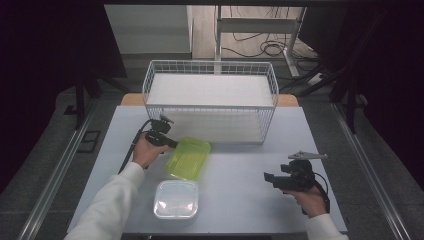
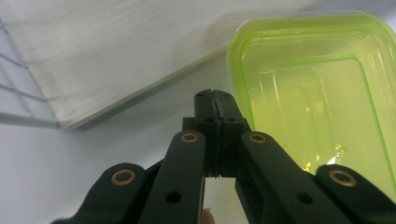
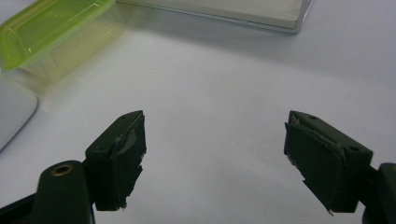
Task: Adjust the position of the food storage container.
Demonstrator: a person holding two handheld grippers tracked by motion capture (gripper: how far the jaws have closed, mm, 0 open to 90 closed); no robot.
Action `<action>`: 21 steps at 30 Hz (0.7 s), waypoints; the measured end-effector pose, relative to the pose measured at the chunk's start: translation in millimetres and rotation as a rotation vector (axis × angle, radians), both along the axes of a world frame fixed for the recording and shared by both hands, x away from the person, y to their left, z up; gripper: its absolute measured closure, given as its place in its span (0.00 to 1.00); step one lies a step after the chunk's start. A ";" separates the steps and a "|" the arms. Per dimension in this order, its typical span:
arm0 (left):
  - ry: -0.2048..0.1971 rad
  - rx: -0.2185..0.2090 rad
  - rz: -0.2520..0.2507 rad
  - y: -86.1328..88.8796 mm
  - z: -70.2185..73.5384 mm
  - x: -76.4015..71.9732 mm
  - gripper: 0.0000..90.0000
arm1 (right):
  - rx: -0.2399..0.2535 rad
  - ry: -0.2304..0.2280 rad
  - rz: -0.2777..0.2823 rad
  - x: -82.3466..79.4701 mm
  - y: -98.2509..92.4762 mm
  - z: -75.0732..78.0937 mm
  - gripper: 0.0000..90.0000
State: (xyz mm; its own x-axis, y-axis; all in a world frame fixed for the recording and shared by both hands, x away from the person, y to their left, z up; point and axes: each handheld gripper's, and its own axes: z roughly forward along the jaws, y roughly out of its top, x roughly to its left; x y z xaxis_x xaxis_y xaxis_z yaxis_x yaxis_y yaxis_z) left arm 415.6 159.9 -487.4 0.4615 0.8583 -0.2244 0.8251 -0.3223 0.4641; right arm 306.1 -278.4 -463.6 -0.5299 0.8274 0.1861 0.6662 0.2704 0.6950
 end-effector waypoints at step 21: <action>0.016 -0.108 -0.011 -38.4 -4.9 8.1 1.00 | -0.003 0.008 0.005 0.9 0.9 -2.8 0.23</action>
State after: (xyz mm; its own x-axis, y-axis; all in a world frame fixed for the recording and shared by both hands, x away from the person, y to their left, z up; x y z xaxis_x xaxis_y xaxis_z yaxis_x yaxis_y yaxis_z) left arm 423.8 121.5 -492.3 0.4660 0.8237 -0.3232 0.8296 -0.2798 0.4832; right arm 307.1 -277.6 -466.4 -0.5321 0.8254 0.1884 0.6708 0.2753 0.6886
